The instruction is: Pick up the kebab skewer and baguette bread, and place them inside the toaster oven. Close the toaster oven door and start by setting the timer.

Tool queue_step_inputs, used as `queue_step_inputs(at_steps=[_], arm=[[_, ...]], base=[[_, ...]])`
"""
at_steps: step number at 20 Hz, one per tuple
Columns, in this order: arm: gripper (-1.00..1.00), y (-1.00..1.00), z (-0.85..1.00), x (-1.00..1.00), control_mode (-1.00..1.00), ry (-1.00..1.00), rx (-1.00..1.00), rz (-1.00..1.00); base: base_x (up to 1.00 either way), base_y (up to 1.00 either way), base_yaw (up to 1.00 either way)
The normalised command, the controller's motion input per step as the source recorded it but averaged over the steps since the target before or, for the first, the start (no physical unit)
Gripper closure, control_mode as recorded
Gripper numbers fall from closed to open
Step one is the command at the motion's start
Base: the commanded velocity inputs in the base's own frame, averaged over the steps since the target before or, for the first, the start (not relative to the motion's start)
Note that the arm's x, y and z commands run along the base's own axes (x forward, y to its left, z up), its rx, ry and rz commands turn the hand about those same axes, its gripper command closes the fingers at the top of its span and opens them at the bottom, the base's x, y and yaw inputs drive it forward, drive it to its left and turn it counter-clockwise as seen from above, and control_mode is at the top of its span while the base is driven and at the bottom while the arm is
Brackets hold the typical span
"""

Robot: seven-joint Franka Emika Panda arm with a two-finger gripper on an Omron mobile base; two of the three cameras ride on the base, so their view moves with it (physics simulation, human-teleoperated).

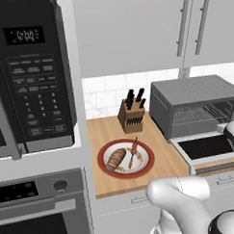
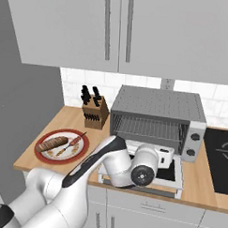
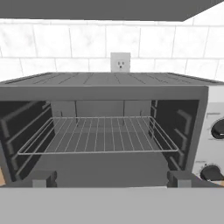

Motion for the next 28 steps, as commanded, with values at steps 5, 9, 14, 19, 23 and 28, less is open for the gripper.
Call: queue_step_inputs(at_steps=[5, 9, 14, 19, 23, 28], arm=[[-1.00, 0.00, -0.06, 0.14, -1.00, 0.00, 0.00, 0.00], [-1.00, 0.00, 0.00, 0.23, -1.00, 0.00, 0.00, 0.00], [-1.00, 0.00, 0.00, 0.42, -1.00, 0.00, 0.00, 0.00], [-1.00, 0.00, -0.07, 0.48, -1.00, 0.00, 0.00, 0.00], [-1.00, 0.00, -0.11, 0.36, -1.00, 0.00, 0.00, 0.00], [-1.00, 0.00, -0.05, 0.27, -1.00, 0.00, 0.00, 0.00]], base=[[0.00, 0.00, 0.00], [0.00, 0.00, 0.00], [0.00, 0.00, 0.00], [0.00, 0.00, 0.00], [0.00, 0.00, 0.00], [0.00, 0.00, 0.00]])
